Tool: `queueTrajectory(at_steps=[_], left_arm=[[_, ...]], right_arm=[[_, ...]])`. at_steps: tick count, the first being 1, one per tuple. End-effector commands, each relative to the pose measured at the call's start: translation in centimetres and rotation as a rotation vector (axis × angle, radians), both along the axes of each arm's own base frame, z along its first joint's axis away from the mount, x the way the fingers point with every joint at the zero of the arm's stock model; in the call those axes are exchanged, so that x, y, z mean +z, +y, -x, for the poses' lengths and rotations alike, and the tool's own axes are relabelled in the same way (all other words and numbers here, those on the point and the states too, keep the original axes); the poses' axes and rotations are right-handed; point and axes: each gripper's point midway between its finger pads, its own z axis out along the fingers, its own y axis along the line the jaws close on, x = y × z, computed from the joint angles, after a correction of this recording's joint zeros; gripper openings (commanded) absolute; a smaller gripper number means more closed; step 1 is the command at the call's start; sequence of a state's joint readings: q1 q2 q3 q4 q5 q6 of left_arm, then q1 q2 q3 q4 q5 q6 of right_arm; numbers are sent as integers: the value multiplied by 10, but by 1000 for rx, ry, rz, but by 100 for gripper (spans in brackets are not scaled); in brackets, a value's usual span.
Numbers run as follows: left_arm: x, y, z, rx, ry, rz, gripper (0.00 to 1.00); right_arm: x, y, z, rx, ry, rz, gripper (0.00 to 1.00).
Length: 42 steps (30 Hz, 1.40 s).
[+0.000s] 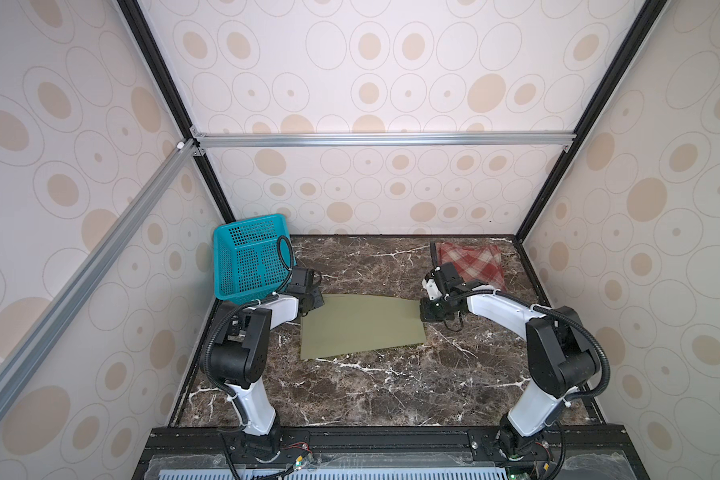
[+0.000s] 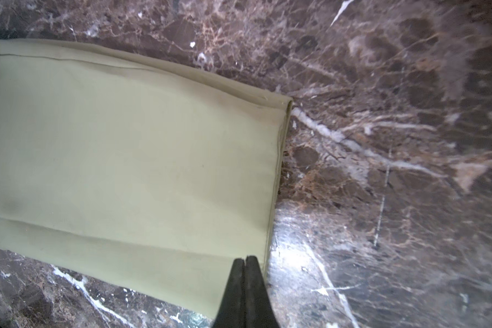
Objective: Fold and stack the skirts
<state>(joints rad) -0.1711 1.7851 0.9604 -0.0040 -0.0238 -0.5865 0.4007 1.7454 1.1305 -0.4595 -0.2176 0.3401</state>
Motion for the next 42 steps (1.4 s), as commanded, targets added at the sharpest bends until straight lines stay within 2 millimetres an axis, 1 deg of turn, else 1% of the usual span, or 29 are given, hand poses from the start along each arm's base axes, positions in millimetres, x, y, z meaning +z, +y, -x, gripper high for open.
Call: queueTrajectory(at_steps=[1, 3, 6, 10, 14, 17, 20, 24, 25, 26, 27, 31, 32, 33, 35, 38, 42], left_arm=[[7, 3, -12, 5, -36, 3, 17], [5, 5, -14, 12, -38, 1, 17], [3, 6, -15, 14, -32, -1, 17], [8, 4, -19, 4, -39, 3, 16], [33, -9, -25, -45, -88, 42, 16], [58, -26, -25, -101, -130, 30, 16], [77, -52, -24, -165, -155, 9, 16], [91, -100, -16, -264, -174, 63, 16], [94, -111, -14, -283, -180, 82, 16], [96, -124, -11, -305, -186, 106, 16], [99, -138, -7, -336, -194, 134, 16], [95, -185, 10, -421, -201, 224, 16], [91, -199, 16, -447, -191, 243, 15], [87, -210, 22, -468, -180, 255, 15], [79, -232, 35, -527, -157, 268, 14], [69, -258, 53, -603, -140, 276, 13], [53, -278, 67, -651, -80, 334, 14]], right_arm=[[-17, 5, 5, -6, 46, -31, 0], [-26, 4, 7, -11, 62, -27, 0], [-34, -1, 11, -25, 71, -9, 0], [-40, -4, 17, -40, 84, -5, 0], [-44, -4, 30, -56, 119, -27, 0], [-38, -3, 36, -69, 120, -52, 0], [-25, -5, 39, -76, 98, -68, 0], [5, -5, 35, -72, 45, -98, 0], [12, -5, 33, -73, 37, -119, 4], [19, -3, 33, -66, 32, -147, 12], [23, -4, 31, -64, 33, -171, 14], [22, -18, 26, -99, 49, -227, 27], [20, -26, 21, -119, 46, -240, 32], [18, -30, 18, -126, 48, -251, 36], [14, -33, 14, -126, 60, -265, 39], [5, -29, 9, -117, 84, -296, 42], [-6, -22, 4, -128, 102, -345, 44]])
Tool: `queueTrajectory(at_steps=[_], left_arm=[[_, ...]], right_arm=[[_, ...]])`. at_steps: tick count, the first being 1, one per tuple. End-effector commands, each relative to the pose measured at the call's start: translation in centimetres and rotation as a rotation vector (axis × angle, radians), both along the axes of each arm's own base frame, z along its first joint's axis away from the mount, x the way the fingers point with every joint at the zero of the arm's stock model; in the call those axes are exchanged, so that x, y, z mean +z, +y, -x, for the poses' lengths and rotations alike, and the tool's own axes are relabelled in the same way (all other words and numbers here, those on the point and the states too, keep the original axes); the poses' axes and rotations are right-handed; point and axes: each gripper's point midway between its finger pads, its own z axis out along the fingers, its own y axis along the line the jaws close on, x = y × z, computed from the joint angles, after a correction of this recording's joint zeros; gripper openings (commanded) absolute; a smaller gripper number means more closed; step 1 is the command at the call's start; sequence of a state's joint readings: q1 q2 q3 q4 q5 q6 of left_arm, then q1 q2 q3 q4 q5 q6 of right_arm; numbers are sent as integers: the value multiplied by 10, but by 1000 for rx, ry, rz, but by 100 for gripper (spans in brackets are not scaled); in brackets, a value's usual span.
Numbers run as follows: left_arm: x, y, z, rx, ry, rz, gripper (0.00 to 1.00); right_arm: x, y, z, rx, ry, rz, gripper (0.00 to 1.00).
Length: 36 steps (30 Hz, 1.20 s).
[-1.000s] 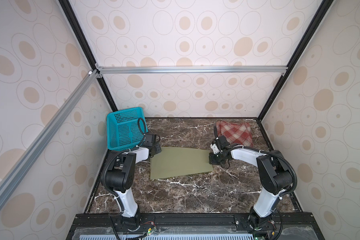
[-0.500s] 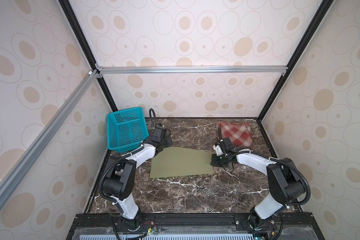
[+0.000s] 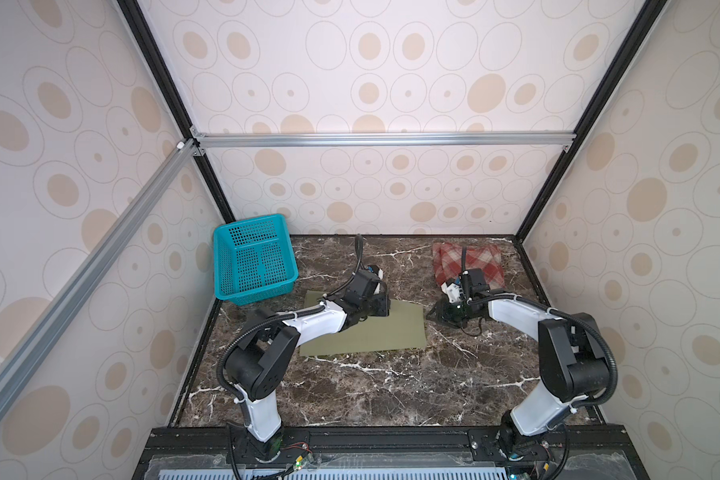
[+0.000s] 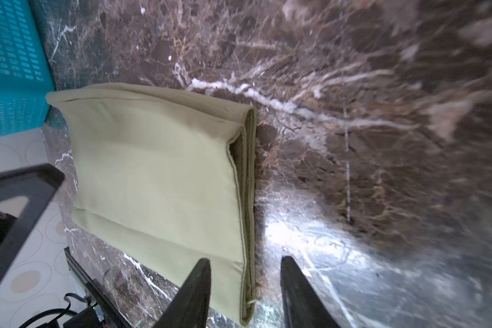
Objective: Fold and stack the skirts
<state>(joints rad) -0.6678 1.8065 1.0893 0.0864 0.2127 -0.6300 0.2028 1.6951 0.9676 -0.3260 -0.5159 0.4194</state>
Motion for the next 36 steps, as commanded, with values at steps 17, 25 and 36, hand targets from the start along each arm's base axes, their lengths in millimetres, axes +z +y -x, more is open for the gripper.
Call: queueTrajectory(at_steps=[17, 25, 36], left_arm=[[-61, -33, 37, -73, 169, 38, 6], [-73, -33, 41, -67, 192, 29, 4], [-76, -33, 41, -71, 194, 21, 3]], right_arm=[[-35, 10, 10, -12, 48, -76, 43], [-50, 19, 15, -10, 81, -86, 38], [-67, 26, 23, -8, 111, -61, 36]])
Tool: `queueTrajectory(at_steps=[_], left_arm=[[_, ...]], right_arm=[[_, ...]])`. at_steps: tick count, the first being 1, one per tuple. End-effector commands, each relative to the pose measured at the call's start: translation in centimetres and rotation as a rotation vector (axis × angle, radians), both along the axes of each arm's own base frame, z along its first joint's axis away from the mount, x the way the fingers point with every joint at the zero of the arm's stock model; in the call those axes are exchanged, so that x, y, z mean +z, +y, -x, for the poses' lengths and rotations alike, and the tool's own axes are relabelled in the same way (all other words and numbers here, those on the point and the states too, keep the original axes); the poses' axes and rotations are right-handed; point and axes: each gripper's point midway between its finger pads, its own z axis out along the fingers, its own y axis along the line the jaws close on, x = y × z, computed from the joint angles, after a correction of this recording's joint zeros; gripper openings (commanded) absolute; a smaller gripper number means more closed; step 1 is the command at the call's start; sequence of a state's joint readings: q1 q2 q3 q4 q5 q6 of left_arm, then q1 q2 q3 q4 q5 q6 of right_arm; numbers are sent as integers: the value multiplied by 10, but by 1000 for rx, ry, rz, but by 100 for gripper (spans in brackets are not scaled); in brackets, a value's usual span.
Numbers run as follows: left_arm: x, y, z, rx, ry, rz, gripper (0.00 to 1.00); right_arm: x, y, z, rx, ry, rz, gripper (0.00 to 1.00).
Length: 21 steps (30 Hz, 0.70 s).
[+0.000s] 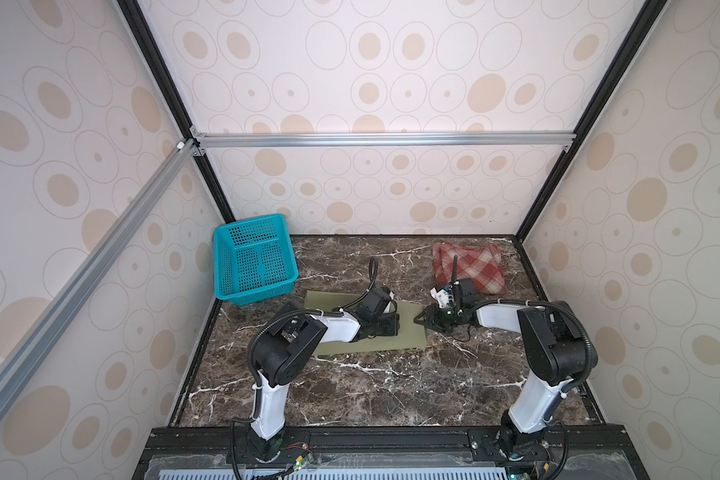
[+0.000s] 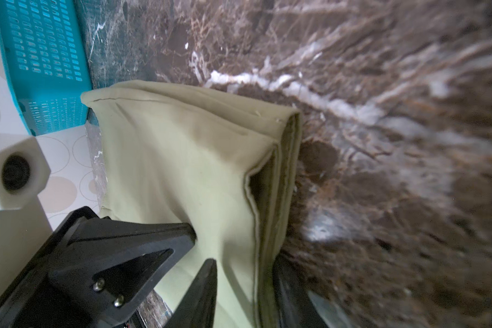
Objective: Fold and stack the skirts
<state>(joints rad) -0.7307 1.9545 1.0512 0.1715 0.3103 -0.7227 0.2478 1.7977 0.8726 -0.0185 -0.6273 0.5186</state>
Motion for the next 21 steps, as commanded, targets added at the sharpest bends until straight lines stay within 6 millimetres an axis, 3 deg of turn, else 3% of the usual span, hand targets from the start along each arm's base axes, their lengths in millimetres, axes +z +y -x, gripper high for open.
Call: queueTrajectory(at_steps=[1, 4, 10, 15, 16, 19, 21], left_arm=[[-10, -3, 3, -1, 17, -6, 3], [-11, -4, 4, 2, 27, 0, 2], [-12, -4, 4, 0, 23, -6, 2], [-10, -5, 4, 0, 25, 9, 2], [-10, -6, 3, -1, 21, 9, 2], [-8, -4, 1, 2, 10, -6, 1], [-4, -2, -1, -1, -1, -18, 0]], right_arm=[[-43, -8, 28, -18, 139, 87, 36], [-44, -5, 28, -15, 146, 82, 34], [-41, -4, 22, -21, 131, 74, 20], [-39, 0, 16, -31, 127, 52, 27], [-39, 0, 15, -32, 125, 52, 24], [-38, 1, 13, -33, 121, 47, 1], [-33, 1, 13, -34, 117, 48, 0]])
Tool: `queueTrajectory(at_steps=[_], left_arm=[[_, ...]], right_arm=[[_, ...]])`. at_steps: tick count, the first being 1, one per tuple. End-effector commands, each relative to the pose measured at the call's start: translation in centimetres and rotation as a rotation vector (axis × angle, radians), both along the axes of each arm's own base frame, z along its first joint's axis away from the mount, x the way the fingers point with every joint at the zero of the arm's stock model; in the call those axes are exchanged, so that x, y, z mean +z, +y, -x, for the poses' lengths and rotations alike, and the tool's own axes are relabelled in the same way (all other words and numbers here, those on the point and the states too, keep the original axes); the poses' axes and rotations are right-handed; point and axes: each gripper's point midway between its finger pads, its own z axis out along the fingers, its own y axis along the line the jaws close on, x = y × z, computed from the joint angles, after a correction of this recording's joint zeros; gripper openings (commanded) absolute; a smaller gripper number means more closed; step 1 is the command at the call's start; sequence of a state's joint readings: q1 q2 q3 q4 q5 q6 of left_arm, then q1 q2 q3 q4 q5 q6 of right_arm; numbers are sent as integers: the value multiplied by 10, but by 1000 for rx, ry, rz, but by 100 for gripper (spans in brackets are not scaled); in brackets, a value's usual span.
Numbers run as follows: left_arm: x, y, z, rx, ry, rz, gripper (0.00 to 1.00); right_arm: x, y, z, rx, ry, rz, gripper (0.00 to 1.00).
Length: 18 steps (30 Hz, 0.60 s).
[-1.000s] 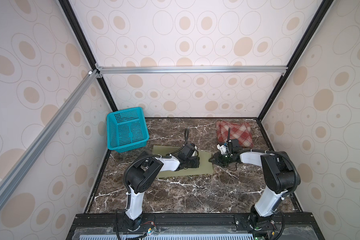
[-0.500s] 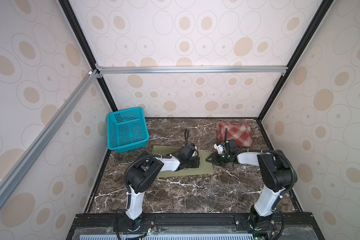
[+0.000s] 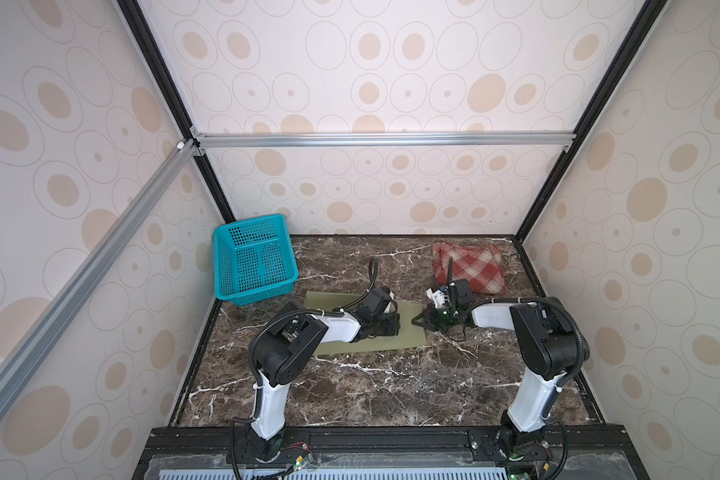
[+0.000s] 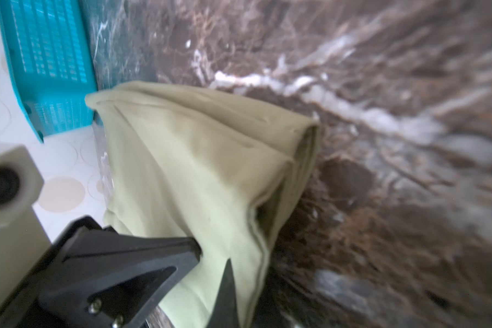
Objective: Fold and stack the skirts
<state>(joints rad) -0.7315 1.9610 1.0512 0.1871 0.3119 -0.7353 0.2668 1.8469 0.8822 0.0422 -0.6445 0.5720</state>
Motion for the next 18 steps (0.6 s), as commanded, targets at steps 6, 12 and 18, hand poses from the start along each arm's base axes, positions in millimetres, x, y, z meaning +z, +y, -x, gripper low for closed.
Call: queueTrajectory(at_steps=[6, 12, 18], left_arm=[[23, 40, -25, 68, -64, -38, 0], [43, 114, -42, 180, -115, -106, 0], [43, 155, -37, 222, -112, -154, 0]], right_arm=[[4, -18, 23, 24, 75, 147, 0], [36, -41, 30, 44, 69, 243, 0], [60, -61, 35, 61, 60, 326, 0]])
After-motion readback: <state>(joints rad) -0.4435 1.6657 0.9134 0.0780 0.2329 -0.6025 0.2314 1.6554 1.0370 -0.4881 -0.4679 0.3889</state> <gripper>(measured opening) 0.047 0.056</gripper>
